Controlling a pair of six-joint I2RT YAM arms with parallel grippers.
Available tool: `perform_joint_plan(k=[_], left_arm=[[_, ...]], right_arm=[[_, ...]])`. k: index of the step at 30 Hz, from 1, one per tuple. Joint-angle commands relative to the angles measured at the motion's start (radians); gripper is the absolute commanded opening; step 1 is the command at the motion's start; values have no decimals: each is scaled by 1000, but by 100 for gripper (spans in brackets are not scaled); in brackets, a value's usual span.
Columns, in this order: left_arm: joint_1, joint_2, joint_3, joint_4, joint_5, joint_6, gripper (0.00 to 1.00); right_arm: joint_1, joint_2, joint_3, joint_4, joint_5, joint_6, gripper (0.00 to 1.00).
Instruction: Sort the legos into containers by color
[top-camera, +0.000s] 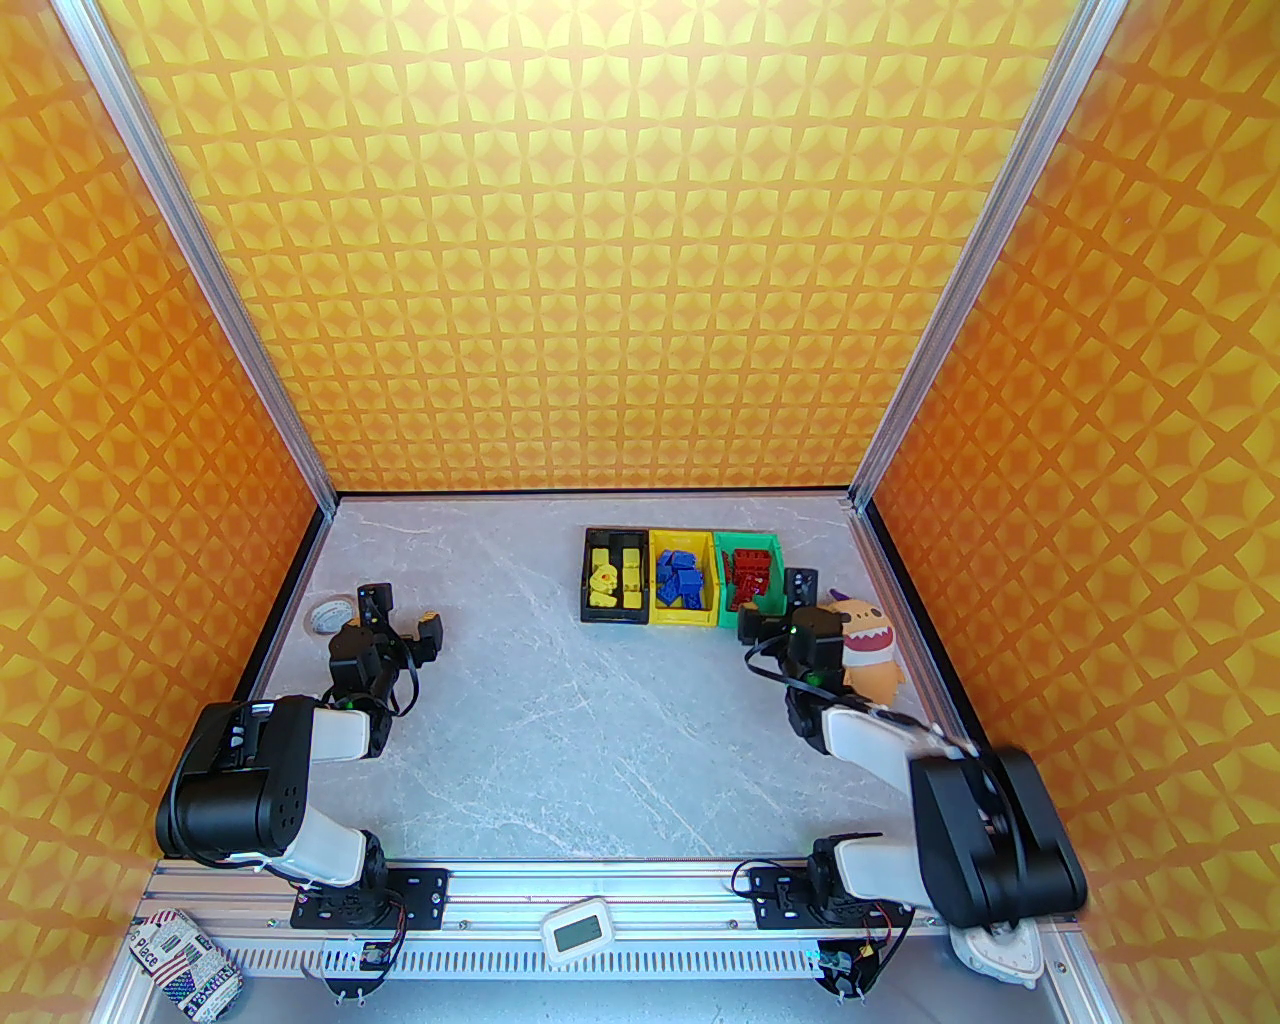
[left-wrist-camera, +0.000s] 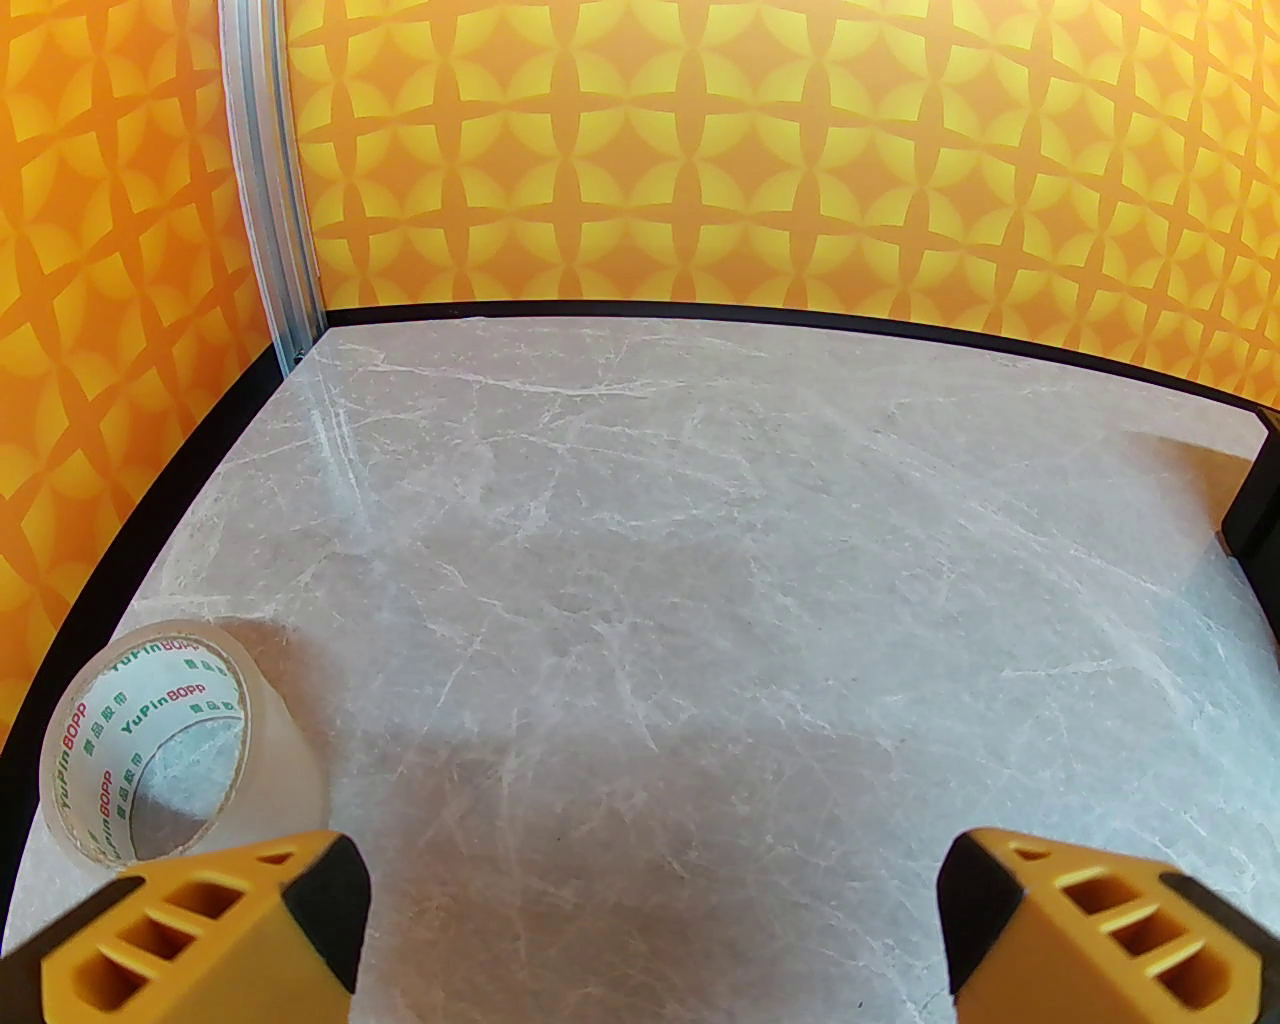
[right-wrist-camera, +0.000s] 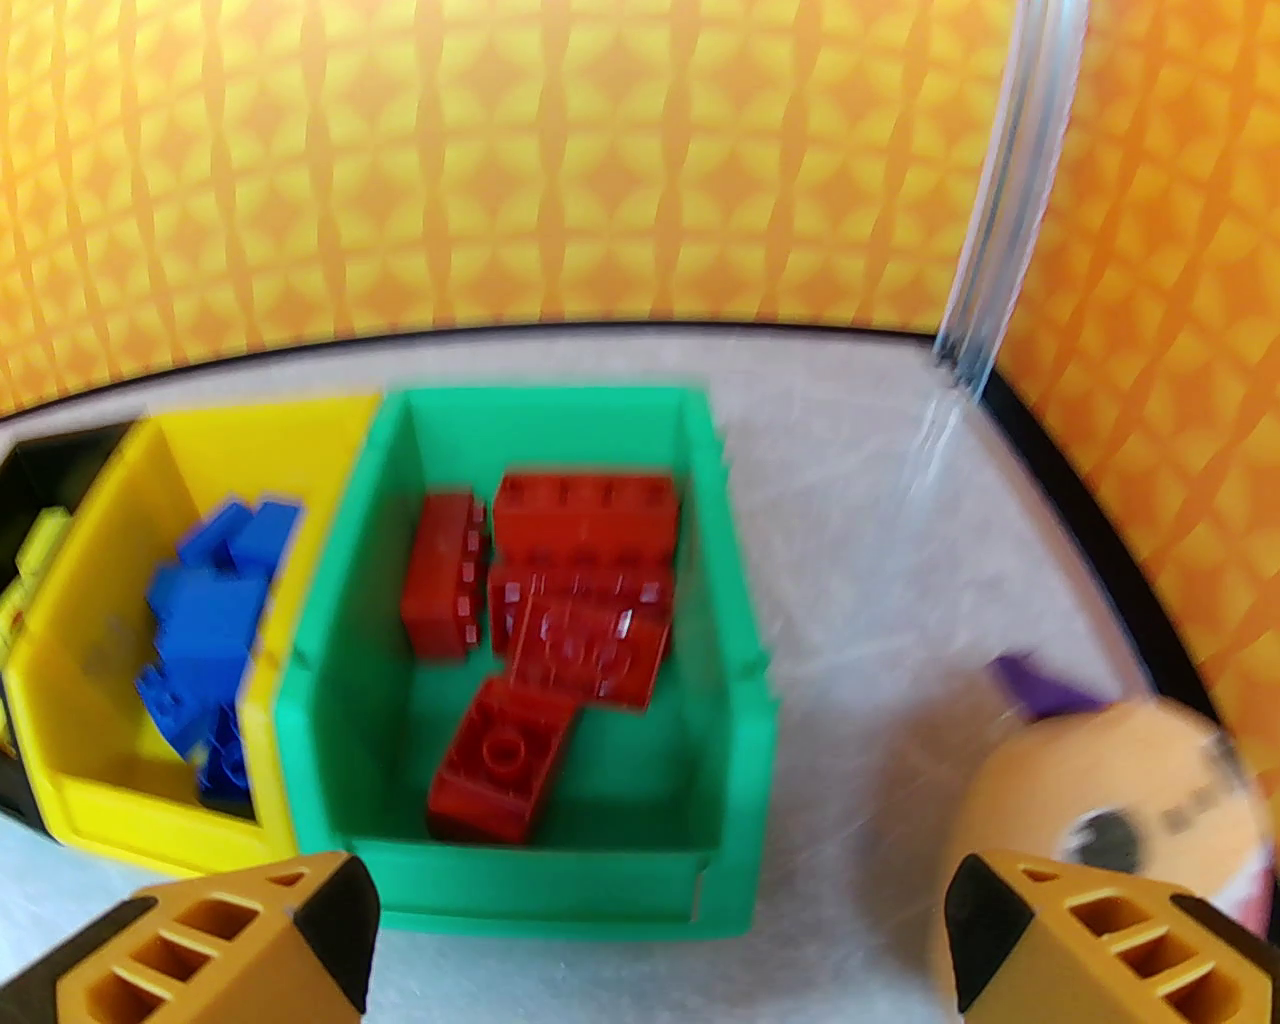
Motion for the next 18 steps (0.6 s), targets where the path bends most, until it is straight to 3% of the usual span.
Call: perform_joint_plan(k=[1, 18], left_arm=[[6, 3, 21, 13, 18, 18, 99], [6, 4, 22, 12, 17, 20, 99]], right_arm=[[-7, 93, -42, 277, -88, -38, 98], [-7, 79, -30, 224, -77, -35, 98]])
